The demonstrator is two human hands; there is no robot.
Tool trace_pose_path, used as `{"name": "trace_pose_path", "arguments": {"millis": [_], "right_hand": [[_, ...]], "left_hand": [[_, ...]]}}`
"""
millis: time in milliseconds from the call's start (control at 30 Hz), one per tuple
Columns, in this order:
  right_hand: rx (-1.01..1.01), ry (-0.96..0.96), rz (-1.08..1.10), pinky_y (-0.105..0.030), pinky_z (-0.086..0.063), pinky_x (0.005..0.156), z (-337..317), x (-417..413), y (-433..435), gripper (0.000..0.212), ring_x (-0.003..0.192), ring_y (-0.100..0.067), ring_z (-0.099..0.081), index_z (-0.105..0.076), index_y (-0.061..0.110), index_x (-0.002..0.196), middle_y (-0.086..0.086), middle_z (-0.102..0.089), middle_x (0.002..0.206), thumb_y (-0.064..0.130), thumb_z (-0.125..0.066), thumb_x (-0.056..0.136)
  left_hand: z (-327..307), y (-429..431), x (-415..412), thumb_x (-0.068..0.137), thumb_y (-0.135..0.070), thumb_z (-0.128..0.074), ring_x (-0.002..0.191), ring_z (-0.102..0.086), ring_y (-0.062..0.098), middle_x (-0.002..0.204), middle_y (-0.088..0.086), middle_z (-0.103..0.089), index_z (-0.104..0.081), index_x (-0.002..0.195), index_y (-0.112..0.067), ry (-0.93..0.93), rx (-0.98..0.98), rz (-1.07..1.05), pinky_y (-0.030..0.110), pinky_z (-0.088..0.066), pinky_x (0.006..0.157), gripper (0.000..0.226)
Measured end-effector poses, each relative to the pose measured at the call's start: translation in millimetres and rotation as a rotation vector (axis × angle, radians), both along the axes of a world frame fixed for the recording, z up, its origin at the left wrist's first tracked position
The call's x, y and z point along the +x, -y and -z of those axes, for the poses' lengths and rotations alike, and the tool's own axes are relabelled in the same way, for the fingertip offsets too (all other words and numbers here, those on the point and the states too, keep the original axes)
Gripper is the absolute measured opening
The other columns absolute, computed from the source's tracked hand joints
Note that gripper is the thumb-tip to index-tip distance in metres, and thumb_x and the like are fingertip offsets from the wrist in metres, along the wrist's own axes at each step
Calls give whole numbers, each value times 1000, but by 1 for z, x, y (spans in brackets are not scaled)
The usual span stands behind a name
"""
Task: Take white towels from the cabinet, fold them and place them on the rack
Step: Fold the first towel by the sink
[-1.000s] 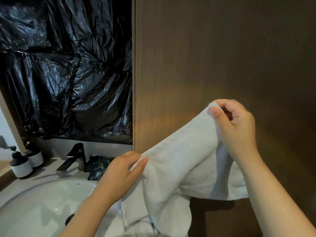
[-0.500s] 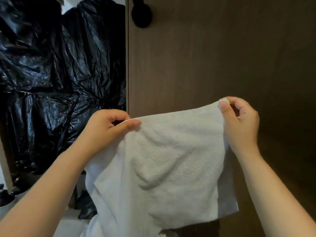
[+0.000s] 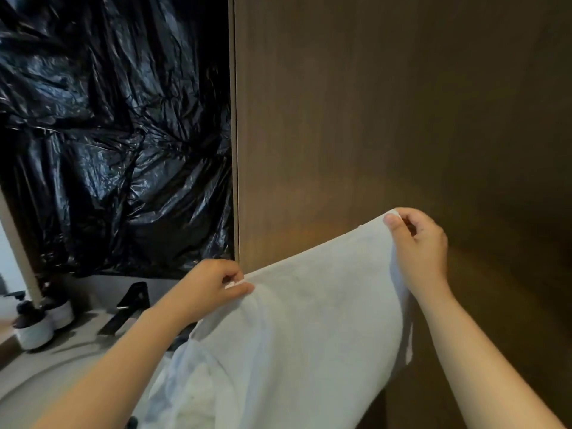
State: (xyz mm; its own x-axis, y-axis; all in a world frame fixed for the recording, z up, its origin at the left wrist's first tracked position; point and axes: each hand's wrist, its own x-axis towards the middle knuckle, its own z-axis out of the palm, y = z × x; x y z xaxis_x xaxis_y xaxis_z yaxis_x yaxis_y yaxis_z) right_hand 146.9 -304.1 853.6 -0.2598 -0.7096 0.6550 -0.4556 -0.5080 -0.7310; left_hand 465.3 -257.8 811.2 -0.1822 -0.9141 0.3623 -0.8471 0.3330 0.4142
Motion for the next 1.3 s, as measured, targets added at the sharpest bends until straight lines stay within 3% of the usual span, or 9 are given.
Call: {"name": "trace_pose_path", "arguments": {"millis": [133,300,367,600,700,867,1067,1167,1300], "right_hand": [[2,-8,7,-9,-40,69,4,-2,5,8,89,-1,-58,-62,29,96,12,-63,97,32,-55,97],[0,-8,21,-13,-43,71,7,-7,12,9,92,-5,-59,-63,28,96,7,-65,99,31,-55,97],[0,-4,21,-14,-43,71,8,-9,13,9,92,-5,-59,-63,27,95,6,-65,99,29,-55,97],[17,3,22,-13,-42,71,10,-8,17,8,92,-4,-58,-62,27,97,7,-64,101,30,-55,98],[14,2,35,-13,-41,71,10,-10,18,7,90,-3,-58,-62,27,98,6,-64,101,29,-55,98],[19,3,50,-12,-41,70,12,-18,18,8,89,-4,-58,-62,26,99,6,-64,101,30,-55,98],[13,40,75,-14,-42,69,13,-22,21,10,86,-3,-57,-63,25,98,11,-62,91,30,-54,98],[28,126,78,-14,-41,69,10,-26,24,10,82,-1,-57,-63,24,98,19,-60,86,30,-55,98],[30,182,89,-14,-41,68,3,-33,26,11,81,-1,-57,-63,25,97,20,-60,86,32,-55,98]], "left_hand": [[15,0,4,87,-35,-67,64,-51,10,70,-3,-59,-61,75,-20,-1,37,-18,19,-35,57,20],[36,-4,18,88,-41,-64,69,-58,8,74,-4,-65,-68,76,-25,69,124,-101,20,-42,59,21],[41,-5,24,89,-42,-62,70,-59,10,74,-4,-65,-67,77,-26,95,153,-139,25,-45,62,20],[53,-7,36,98,-31,-52,62,-51,9,68,-6,-55,-55,78,-21,19,142,-208,20,-35,56,22],[54,-5,42,100,-28,-48,66,-54,15,67,0,-56,-53,76,-16,-51,69,-216,23,-36,57,27],[47,-2,49,95,-32,-58,53,-51,7,59,0,-57,-55,64,-22,-270,-60,-251,25,-40,54,32],[20,4,53,90,-38,-62,50,-48,8,58,7,-56,-58,64,-9,-489,-201,-297,27,-41,55,39],[2,8,51,89,-33,-65,58,-57,20,64,11,-62,-63,69,-10,-581,-236,-261,29,-47,58,31],[-18,13,47,86,-33,-70,60,-60,13,72,14,-66,-69,80,-22,-717,-270,-239,18,-48,54,13]]}}
